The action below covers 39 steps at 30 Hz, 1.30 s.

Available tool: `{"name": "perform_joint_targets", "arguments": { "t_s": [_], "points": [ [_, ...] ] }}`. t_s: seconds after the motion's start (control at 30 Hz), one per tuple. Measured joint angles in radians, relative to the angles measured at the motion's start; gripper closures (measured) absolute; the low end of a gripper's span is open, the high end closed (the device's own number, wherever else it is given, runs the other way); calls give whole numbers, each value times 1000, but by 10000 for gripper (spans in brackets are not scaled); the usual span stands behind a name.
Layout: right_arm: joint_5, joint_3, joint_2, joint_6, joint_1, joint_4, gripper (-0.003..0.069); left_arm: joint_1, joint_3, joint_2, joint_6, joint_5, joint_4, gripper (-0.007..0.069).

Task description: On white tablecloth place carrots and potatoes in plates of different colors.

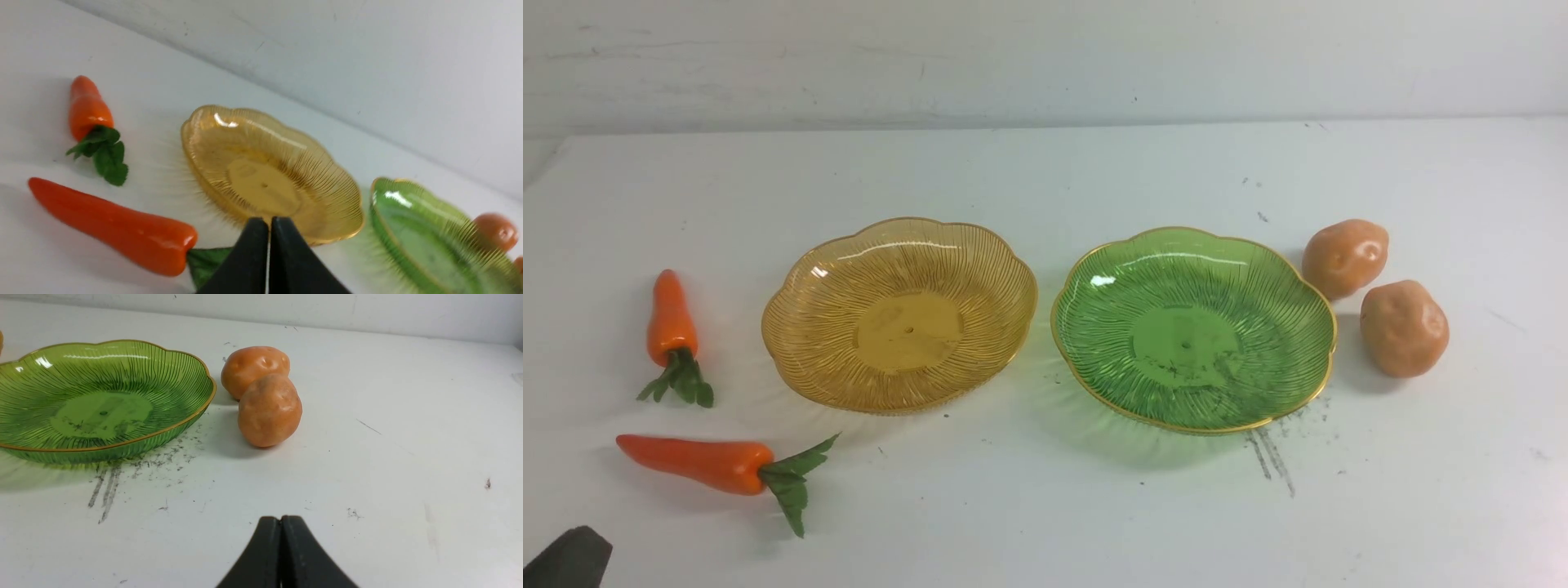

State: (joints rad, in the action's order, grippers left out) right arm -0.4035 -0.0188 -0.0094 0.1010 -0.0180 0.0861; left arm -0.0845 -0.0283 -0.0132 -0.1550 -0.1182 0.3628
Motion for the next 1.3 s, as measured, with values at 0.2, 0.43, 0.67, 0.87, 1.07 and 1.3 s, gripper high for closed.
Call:
{"name": "perform_joint_targets", "arguments": {
  "t_s": [0.2,0.43,0.67,0.87,1.07,1.3],
  "points": [
    [108,-10,0,-91,0,219,669,0,0,0,-13,72,85,627],
    [313,-10,0,-233,0,764,669,0,0,0,-13,274,109,627],
    [353,-10,0,-206,0,912,669,0,38,0,-33,492,120,627],
    [242,121,0,-66,0,892,669,0,233,14,45,309,115,627],
    [-74,468,202,269,0,835,669,0,446,281,220,-135,104,627],
    [-437,714,604,360,0,768,669,0,670,749,350,-636,83,627]
  ]
}}
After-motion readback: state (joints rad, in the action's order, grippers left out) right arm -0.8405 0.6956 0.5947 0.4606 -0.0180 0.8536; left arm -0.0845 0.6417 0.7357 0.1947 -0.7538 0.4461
